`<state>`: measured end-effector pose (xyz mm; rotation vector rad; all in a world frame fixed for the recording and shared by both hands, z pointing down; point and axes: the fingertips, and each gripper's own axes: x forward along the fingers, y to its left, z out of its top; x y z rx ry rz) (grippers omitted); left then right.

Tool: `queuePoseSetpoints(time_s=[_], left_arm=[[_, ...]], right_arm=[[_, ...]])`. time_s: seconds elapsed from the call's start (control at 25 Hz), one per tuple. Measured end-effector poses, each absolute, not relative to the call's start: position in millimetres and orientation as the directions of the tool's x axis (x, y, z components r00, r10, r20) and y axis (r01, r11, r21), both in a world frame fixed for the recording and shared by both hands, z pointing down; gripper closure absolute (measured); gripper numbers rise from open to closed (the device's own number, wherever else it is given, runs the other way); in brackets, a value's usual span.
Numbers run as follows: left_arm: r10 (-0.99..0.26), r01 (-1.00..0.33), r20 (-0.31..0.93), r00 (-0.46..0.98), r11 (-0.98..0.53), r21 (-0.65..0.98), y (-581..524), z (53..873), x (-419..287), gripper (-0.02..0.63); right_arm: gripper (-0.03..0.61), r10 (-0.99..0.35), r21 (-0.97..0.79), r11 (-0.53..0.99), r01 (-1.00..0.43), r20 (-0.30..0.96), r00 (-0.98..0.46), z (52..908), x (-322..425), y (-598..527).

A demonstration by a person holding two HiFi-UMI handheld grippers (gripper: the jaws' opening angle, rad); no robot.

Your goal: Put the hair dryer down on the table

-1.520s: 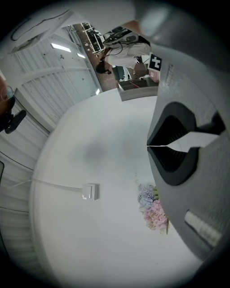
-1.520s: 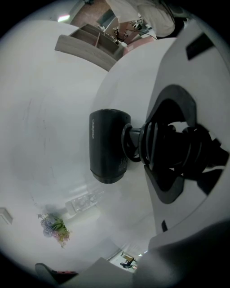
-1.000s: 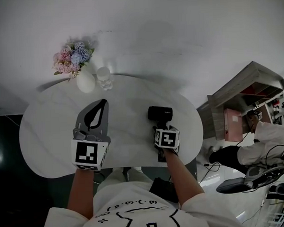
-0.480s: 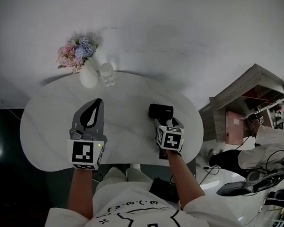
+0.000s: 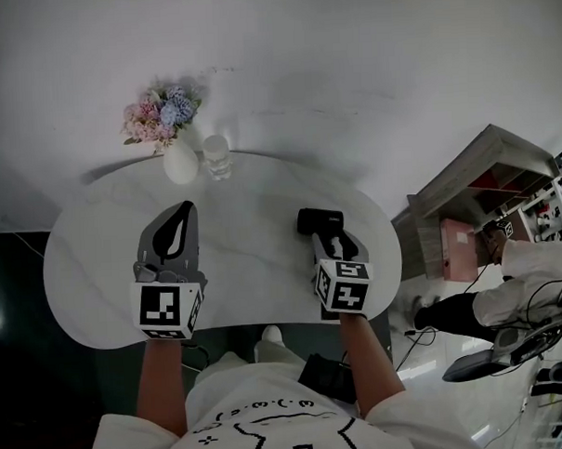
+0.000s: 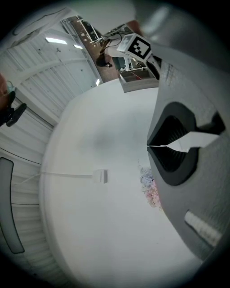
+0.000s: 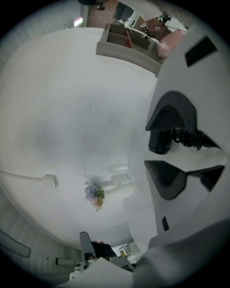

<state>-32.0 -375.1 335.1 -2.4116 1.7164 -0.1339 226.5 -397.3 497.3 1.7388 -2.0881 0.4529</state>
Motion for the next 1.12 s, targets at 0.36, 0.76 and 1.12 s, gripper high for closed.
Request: queuePoseSetpoints(time_s=[0.36,0.76,1.12], left_arm=[[-0.921,-0.91,-0.062,0.384,-0.366,-0.195,-345,323,-66,0.594],[-0.882,-0.875,-0.101,0.461,-0.432,-0.218,-302,306,-97,0.594],[-0.841,-0.845,-0.149,0.52,-0.481,-0.234,-268,286,-94,0.594]], right_arm=[[0.581,-0.955,0.016,0.148,-0.989,0.262,-0.139,413,201,-349],[0.581,-0.995,0.127,0.098,-0.987,0.041,-0.094,332,173,-267],[0.582,-0.997,0.198,0.022,-0.98,-0.072,-0.037,291,169,-207]])
